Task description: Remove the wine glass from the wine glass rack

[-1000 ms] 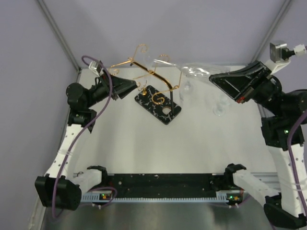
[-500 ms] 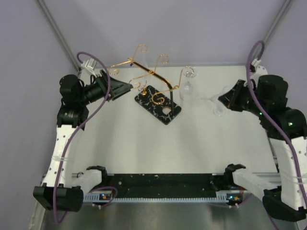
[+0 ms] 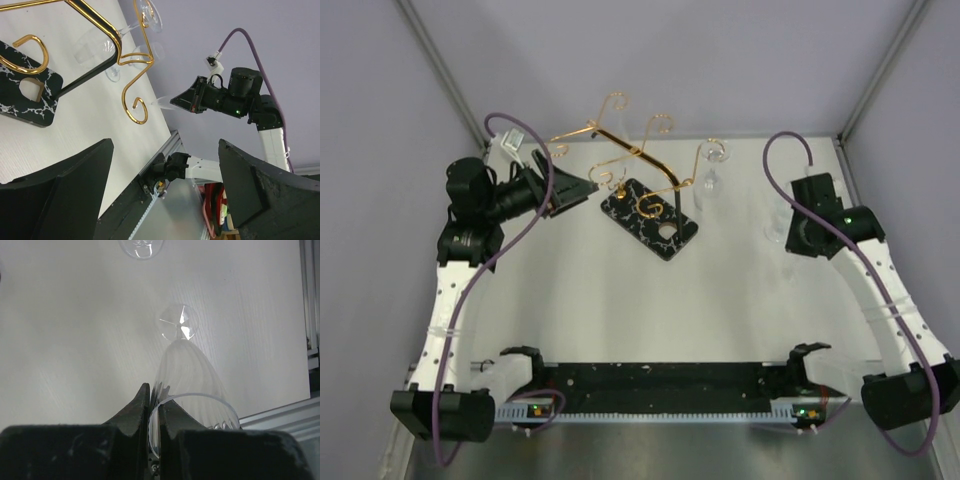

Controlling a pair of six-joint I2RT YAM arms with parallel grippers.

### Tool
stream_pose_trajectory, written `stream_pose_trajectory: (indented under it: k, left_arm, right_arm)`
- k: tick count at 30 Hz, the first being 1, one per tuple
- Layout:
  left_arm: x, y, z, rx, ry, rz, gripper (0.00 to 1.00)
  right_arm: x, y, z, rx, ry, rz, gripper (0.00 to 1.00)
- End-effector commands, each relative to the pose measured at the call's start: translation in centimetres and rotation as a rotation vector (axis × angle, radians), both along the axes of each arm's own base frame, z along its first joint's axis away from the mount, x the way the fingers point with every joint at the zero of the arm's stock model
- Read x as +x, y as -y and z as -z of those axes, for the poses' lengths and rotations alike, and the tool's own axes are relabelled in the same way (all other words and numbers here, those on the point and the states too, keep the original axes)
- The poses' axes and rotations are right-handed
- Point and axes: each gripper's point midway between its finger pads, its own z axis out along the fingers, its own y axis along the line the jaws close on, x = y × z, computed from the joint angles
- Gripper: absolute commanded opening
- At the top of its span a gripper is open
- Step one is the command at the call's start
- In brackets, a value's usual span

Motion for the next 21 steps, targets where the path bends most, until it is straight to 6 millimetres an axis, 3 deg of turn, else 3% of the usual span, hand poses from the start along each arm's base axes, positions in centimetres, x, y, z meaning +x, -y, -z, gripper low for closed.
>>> stream_pose_trajectory:
  k: [1,5,21]
  left_arm:
    - [-1.2,-0.2,-1.8,0.026,0.096,0.009,0.92]
    - [-1.2,-0.1,-1.9,0.016,0.100,0.017,0.92]
    - [-1.1,-0.1,-2.0,0.009,0.101,0.018,0.91]
  right_arm:
    - [1.5,1.7,0.5,-0.025,0.046,0.066,0.00]
    - [2.5,1.3,1.1,0.068,0.072,0.053,0.00]
    - [5.6,2.2,1.2,0.145,0.057,0.094,0.00]
